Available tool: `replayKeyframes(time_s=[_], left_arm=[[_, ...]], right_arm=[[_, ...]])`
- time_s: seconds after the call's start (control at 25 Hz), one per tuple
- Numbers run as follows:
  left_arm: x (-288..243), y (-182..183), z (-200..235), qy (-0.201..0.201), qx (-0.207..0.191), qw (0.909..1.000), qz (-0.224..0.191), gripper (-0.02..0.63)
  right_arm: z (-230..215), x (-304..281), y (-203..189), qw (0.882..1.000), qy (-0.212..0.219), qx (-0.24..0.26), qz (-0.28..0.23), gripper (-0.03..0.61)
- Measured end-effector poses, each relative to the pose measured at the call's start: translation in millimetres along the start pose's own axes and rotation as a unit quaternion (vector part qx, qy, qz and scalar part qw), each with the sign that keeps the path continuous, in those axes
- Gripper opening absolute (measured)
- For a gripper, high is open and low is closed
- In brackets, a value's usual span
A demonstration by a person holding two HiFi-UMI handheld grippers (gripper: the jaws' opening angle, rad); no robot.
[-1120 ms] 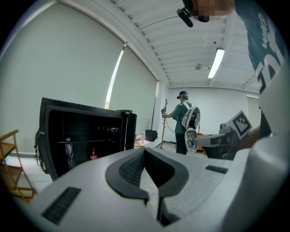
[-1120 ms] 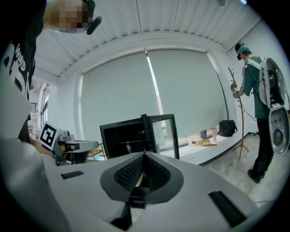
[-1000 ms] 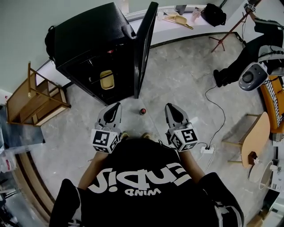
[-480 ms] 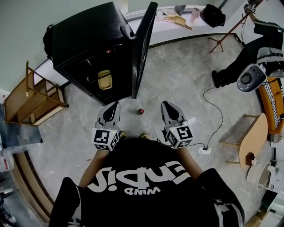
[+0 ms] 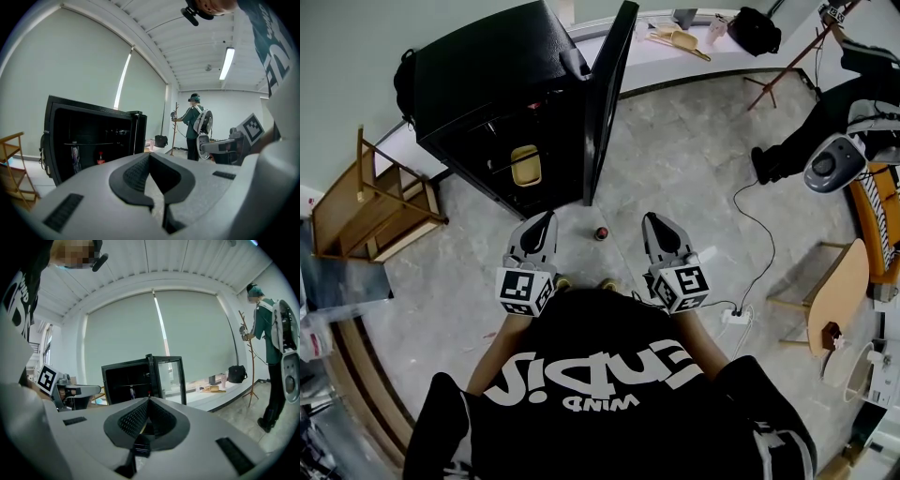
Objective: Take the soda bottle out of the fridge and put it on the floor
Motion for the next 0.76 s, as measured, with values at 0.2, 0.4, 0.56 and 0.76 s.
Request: replayKeyframes(time_s=[0.2,0.4,0.56,0.76], left_arm=[[0.6,-1.4,0.3,-0.003,0.000,1.0000,0.004,0.008],[0.3,-2.8,-1.6,-0.004,0.000,1.0000,0.005,0.008],[0.4,-4.0,-1.3,-0.004,0.003,1.0000,0.004,0.008],[1.9,-4.4,-0.3,-0.003,0.003,1.0000,0.005,0.008]], right_arm=[[2.3,0.2,-1.9,1.000,-0.001,-0.003,0.002,0.023],[2.7,1.1,-5.1,1.000,-0.002,-0.005,0.005,0.023],[2.3,1.3,-5.2,1.000,-0.003,-0.004,0.004,0.023],[3.5,0.4,-6.0,1.000,-0.001,-0.004,0.008,0.023]])
Point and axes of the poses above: the fingertips, and each gripper's own axes: x backward along the fingers, z to its left, y out of its top, the point moved 1 cm from there along x, backward along the fingers, and after that the axes turned 14 degrees about z, right-handed, at the moved point
